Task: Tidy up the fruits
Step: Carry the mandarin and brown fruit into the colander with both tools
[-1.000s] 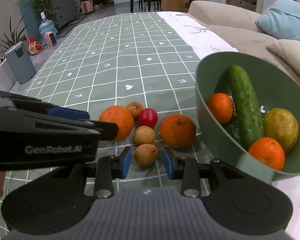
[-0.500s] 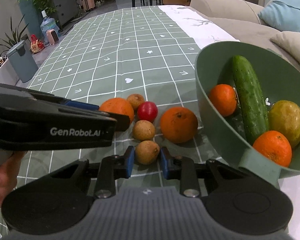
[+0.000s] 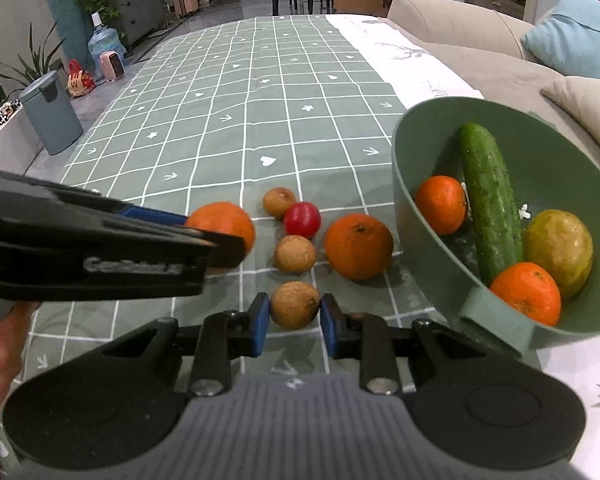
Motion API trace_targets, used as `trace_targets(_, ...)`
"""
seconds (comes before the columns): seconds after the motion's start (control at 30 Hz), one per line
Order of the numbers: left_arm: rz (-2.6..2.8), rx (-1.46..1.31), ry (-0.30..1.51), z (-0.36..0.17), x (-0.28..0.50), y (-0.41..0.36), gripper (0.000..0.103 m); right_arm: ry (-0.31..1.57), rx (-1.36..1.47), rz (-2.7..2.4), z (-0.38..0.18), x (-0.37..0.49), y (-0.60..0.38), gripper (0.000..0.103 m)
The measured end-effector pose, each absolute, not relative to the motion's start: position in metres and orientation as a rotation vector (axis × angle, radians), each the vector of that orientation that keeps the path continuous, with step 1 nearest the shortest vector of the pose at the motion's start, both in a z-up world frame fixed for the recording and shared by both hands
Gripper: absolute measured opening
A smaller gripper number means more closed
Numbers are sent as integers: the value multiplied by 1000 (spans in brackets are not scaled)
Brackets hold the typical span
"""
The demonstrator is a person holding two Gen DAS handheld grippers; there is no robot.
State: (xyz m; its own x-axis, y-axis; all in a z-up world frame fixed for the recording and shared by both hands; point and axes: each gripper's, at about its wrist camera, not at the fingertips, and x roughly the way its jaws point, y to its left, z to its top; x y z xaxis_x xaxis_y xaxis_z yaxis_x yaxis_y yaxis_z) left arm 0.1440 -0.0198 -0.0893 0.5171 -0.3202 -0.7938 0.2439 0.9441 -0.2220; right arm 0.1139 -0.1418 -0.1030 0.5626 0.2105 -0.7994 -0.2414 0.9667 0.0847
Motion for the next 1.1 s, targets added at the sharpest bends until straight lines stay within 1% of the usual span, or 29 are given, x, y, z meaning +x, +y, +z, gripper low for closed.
trace_targets(0.17,-345,-188,971,-72,126,-11,48,911,-37,272,-86,100,-144,23)
trace_targets(0.47,-416,-205,933,-41,110,-30,48,833,-63,263,-54,69,-157,23)
trace_targets(0.9,-542,-119,863,-5,121,-89,48,754,-92,171,-19,64,-211,23)
trace_targets(1.1,-591,-76,877,-4,139,-119,48,785,-126,121,-17,81,-246,23)
